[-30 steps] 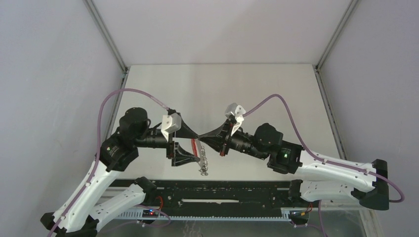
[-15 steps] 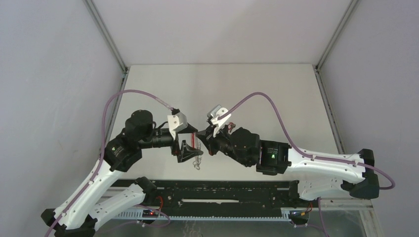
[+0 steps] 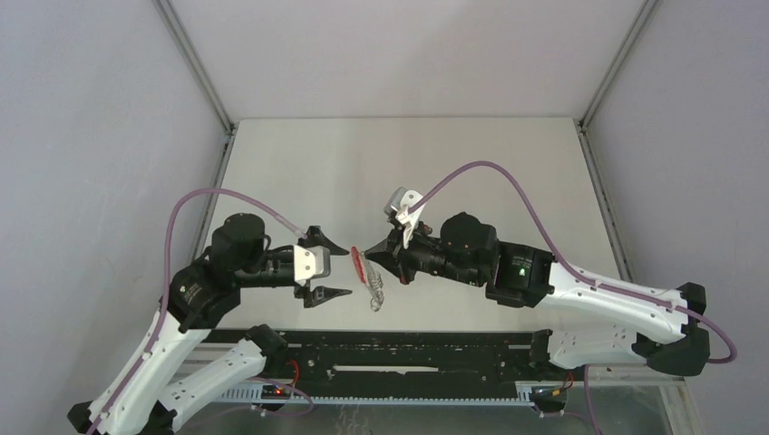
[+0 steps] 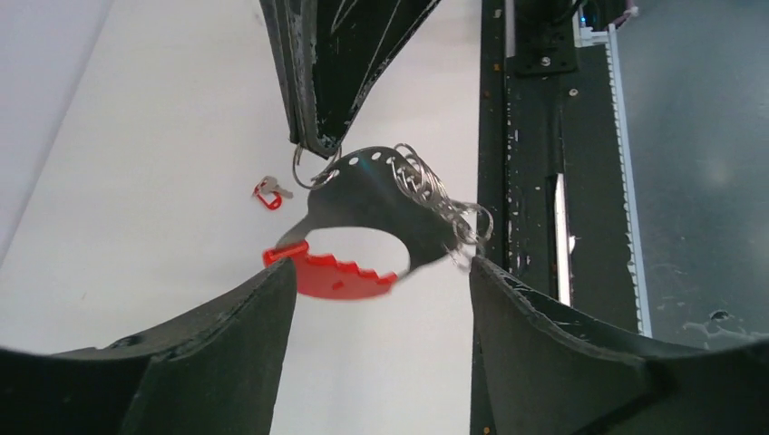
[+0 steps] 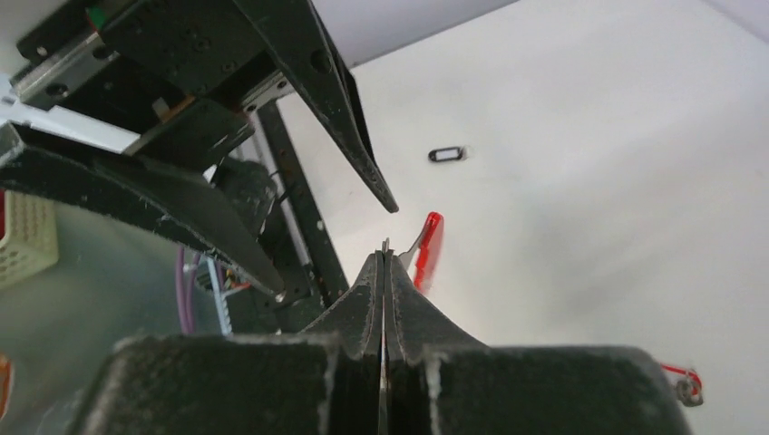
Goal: Put the keys on the keyring
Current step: Adjust the keyring.
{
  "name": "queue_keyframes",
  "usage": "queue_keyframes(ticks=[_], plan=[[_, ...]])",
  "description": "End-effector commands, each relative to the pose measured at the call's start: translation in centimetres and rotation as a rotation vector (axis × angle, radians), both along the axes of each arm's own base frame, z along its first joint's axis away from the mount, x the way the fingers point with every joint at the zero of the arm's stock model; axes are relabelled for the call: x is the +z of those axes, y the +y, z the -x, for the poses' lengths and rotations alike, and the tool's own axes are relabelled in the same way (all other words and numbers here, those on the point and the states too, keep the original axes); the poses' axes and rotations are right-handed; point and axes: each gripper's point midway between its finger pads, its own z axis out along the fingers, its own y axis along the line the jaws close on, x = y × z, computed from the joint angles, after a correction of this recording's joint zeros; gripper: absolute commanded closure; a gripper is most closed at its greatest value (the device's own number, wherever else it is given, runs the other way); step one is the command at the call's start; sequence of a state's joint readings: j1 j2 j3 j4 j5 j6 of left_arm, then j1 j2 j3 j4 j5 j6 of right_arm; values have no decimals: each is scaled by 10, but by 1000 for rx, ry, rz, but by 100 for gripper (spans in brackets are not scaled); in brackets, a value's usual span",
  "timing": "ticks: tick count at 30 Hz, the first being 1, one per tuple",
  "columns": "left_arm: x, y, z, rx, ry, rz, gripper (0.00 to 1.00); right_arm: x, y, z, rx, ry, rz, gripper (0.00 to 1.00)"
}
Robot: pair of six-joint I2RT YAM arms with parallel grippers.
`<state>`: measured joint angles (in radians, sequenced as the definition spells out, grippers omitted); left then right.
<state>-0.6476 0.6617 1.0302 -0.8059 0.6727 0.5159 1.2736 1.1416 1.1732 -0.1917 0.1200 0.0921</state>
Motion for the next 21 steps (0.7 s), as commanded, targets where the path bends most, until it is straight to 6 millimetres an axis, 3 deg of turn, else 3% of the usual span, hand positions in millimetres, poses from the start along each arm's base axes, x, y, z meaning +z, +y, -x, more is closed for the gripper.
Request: queue_keyframes(ticks=[1, 12, 21], plan=[[21, -5, 7, -90, -65, 29, 28, 7, 0, 27, 196, 31, 68, 100], [26, -20, 12, -161, 23, 57, 53, -10, 4, 48, 327, 113, 292, 100], [20, -17, 31, -239, 90, 40, 67, -14, 8, 47, 336, 113, 337, 100]])
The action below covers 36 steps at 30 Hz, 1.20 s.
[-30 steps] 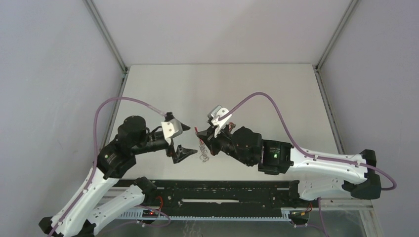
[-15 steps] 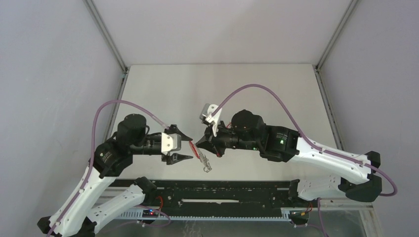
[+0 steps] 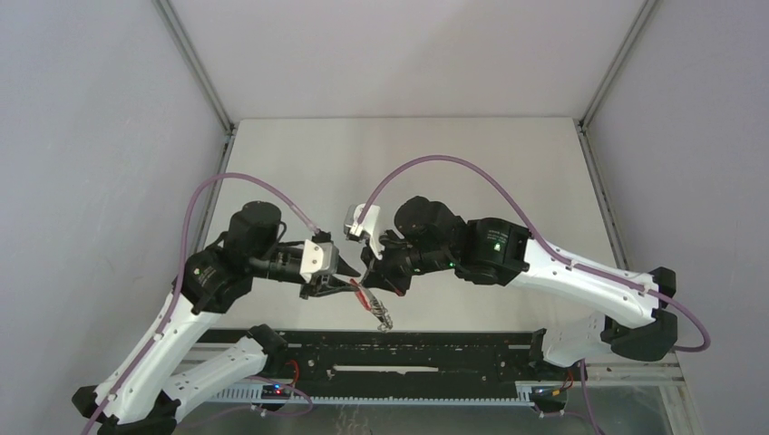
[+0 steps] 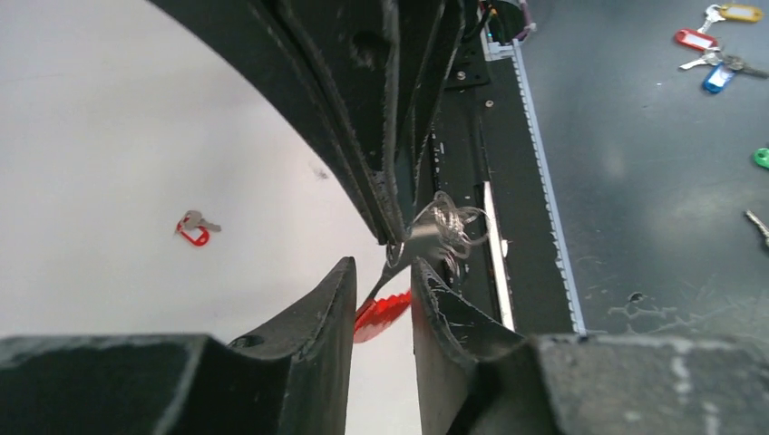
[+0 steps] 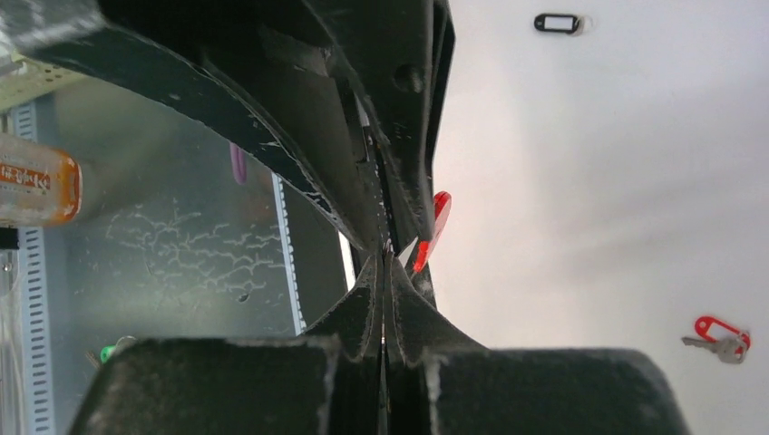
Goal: Put the keys on the keyring
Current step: Adjust the keyring.
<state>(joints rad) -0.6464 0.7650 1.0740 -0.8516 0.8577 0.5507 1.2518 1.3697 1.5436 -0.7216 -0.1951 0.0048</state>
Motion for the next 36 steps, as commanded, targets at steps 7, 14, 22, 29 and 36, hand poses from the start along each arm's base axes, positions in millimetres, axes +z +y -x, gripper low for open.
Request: queue_keyframes(ticks=[7, 14, 22, 29, 36], plan=[[20, -2, 20, -99, 39, 38, 73, 24, 8, 4, 34, -13, -55, 100], [13, 0, 16, -90, 20, 8, 78, 27, 11, 9, 63, -3, -72, 100], [14, -4, 11, -86, 18, 9, 100, 26, 16, 9, 71, 5, -74, 100], [29, -12, 7, -22, 83, 109, 100, 47, -2, -10, -23, 30, -285, 43], [68, -20, 19, -50, 152, 277, 100, 77, -36, -21, 2, 40, -624, 40]])
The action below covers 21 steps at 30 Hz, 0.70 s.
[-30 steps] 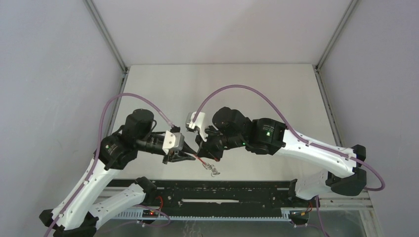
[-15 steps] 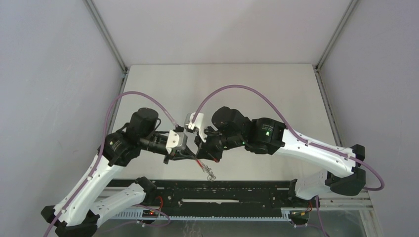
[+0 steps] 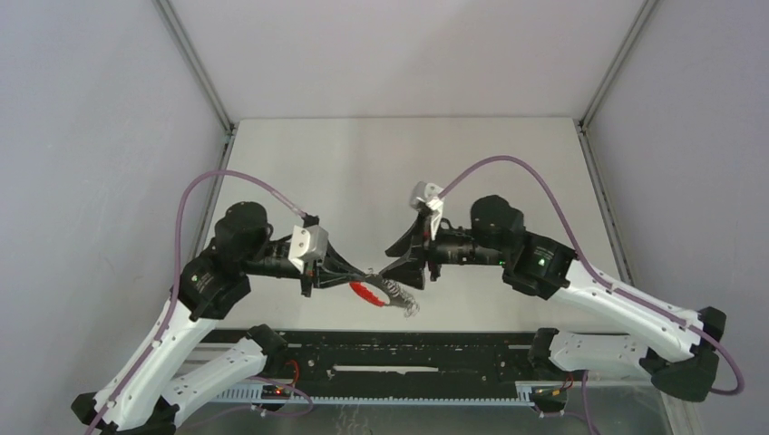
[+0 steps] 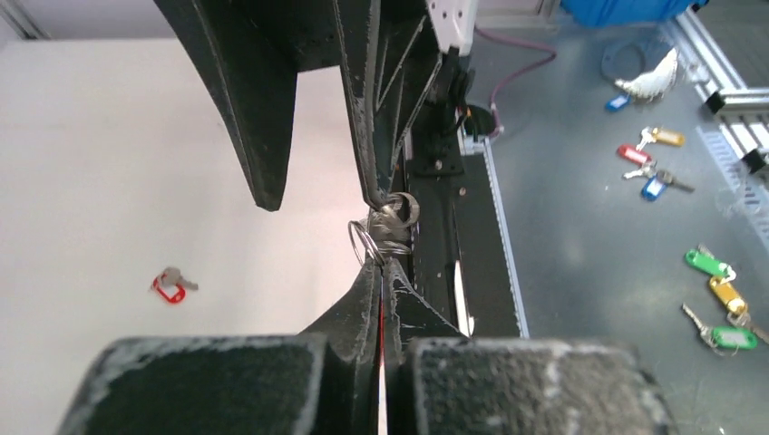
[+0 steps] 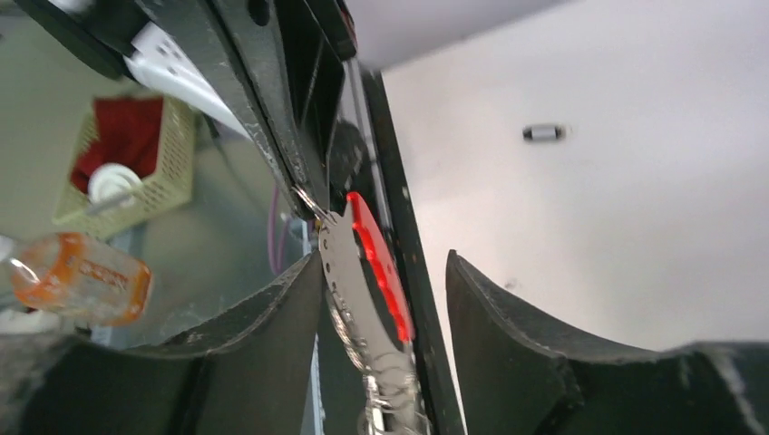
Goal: Put the keys on the keyring
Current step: Adjust the keyring.
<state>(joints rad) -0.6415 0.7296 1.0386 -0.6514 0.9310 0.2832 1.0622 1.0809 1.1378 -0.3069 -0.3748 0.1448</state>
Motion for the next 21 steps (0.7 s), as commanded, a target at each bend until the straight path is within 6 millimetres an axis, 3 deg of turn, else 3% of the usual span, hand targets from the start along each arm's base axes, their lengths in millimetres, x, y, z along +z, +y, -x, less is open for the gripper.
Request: queue_keyframes(ticks=[1, 8, 13, 16, 21], plan=[[41, -9, 12, -66, 39, 144, 100, 67, -5, 2, 72, -49, -343, 42], [50, -10, 17, -105, 52, 164, 100, 81, -16, 14, 229, -19, -466, 48], [48, -9, 16, -100, 31, 160, 100, 90, -36, 0, 224, 5, -523, 51], [47, -9, 13, -83, 24, 155, 100, 82, -35, -7, 187, -13, -488, 55], [50, -9, 11, -79, 19, 159, 100, 57, -18, 2, 172, -33, -395, 53]])
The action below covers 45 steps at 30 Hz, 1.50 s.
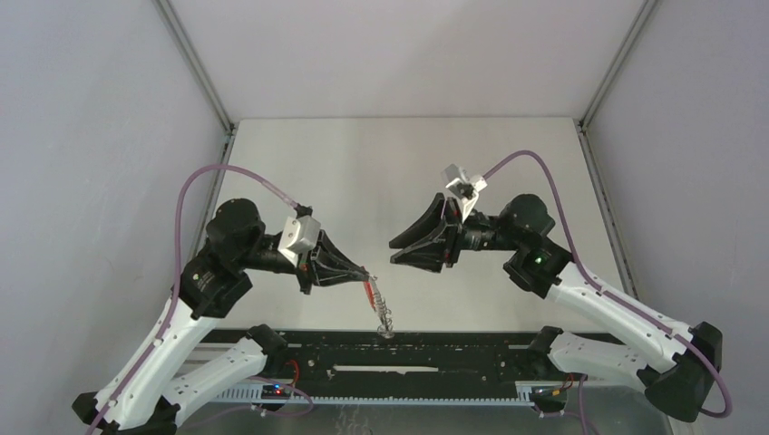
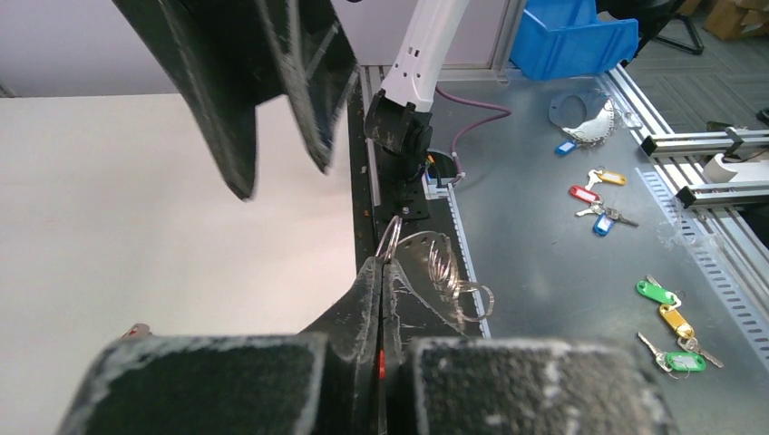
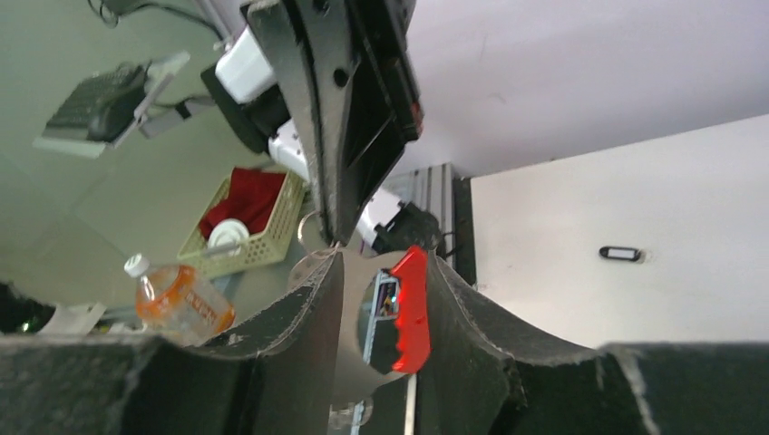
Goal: Put the keys on the keyring
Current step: Adjust the keyring.
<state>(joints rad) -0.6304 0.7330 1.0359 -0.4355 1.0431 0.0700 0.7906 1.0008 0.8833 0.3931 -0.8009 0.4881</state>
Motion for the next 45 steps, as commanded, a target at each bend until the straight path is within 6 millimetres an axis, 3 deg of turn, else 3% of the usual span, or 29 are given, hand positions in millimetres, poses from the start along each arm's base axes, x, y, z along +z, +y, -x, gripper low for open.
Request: queue_keyframes(ticks=[1, 7, 21, 25, 29, 36, 37, 40, 42, 45], plan=[[14, 0, 0, -7, -37, 30, 100, -3, 8, 13, 1, -75, 27, 53], [21, -2, -5, 13, -19, 52, 100, -5, 19, 27, 23, -113, 19, 50], [21, -1, -10, 47, 16, 57, 100, 0, 33, 23, -106, -176, -15, 53], [17, 0, -12, 54, 19, 53, 100, 5, 32, 23, -124, -187, -29, 67], [12, 0, -14, 64, 24, 45, 100, 5, 29, 20, -158, -182, -22, 100], [-6, 3, -22, 98, 16, 0, 99, -8, 24, 22, -162, -165, 107, 100], [-10, 3, -24, 101, 17, -15, 94, -9, 23, 23, -157, -160, 133, 100], [-18, 7, -30, 128, -8, -82, 51, -22, 23, 25, -130, -130, 270, 100], [-21, 11, -30, 120, -45, -127, 43, -29, 21, 26, -117, -113, 362, 100], [-22, 14, -26, 91, -83, -158, 40, -33, 19, 30, -89, -98, 464, 100]])
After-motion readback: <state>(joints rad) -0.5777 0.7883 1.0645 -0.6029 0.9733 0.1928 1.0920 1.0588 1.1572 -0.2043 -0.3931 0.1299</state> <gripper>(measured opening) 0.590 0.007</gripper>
